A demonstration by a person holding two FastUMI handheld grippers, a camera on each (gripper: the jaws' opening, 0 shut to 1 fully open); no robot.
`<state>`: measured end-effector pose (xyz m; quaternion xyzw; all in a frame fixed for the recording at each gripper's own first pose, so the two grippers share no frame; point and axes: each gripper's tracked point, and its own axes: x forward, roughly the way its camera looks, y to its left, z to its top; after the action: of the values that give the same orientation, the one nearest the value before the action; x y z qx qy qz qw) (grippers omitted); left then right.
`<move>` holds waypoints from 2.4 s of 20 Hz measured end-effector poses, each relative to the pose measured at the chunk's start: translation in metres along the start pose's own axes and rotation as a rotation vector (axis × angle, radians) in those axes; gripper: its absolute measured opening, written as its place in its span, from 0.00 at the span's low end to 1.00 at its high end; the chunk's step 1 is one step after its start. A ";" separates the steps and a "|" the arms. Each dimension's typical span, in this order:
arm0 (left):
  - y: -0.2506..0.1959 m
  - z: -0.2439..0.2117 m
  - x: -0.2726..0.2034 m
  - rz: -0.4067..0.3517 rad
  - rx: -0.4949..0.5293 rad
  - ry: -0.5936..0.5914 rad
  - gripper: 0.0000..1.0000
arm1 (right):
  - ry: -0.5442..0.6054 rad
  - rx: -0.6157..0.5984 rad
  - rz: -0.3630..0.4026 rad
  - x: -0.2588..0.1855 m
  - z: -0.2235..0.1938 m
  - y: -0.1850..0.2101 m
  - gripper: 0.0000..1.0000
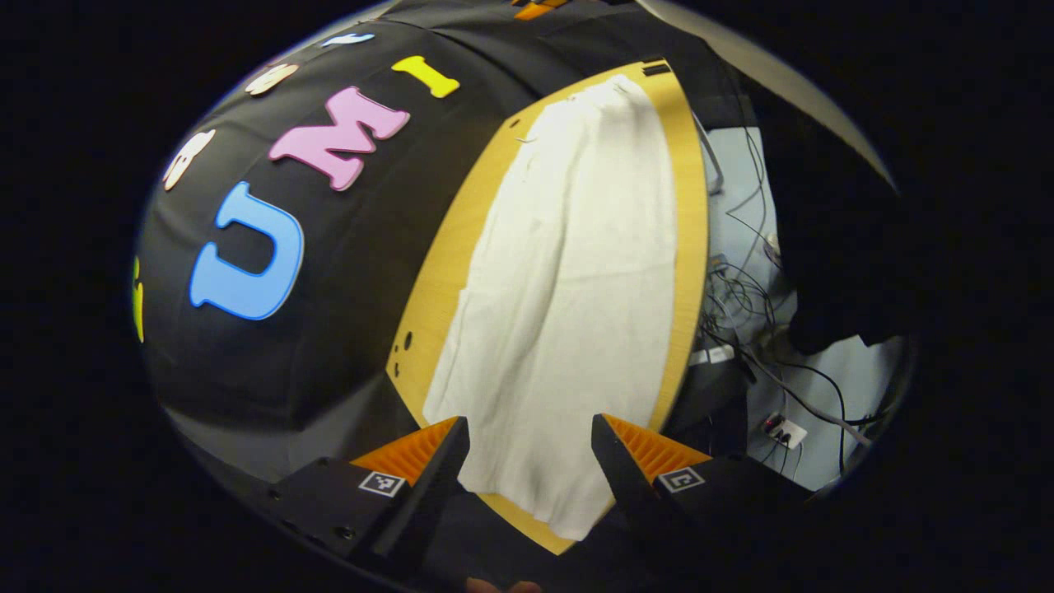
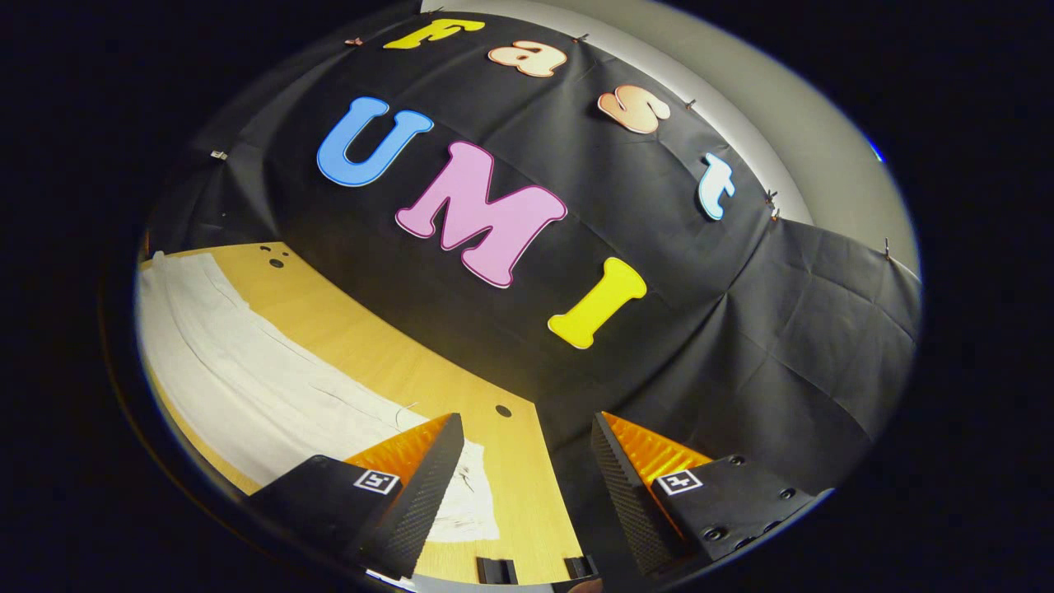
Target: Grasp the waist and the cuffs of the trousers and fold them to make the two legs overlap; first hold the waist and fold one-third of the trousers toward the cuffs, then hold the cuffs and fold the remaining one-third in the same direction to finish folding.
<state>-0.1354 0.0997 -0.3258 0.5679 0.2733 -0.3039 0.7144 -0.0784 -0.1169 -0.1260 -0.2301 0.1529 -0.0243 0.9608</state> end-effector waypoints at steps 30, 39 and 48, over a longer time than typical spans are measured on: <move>-0.007 -0.052 0.104 -0.181 0.195 0.258 0.07 | 0.146 -0.484 0.308 0.000 -0.154 0.064 0.96; -0.006 -0.051 0.107 -0.202 0.198 0.247 0.07 | 0.214 -0.767 0.645 0.021 -0.273 0.113 0.95; -0.002 -0.052 0.110 -0.218 0.147 0.289 0.07 | 0.140 -0.893 0.695 0.083 -0.286 0.136 0.90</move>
<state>-0.0663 0.1366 -0.4185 0.6233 0.4101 -0.3139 0.5872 -0.0898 -0.1297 -0.4534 -0.5480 0.2783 0.3449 0.7094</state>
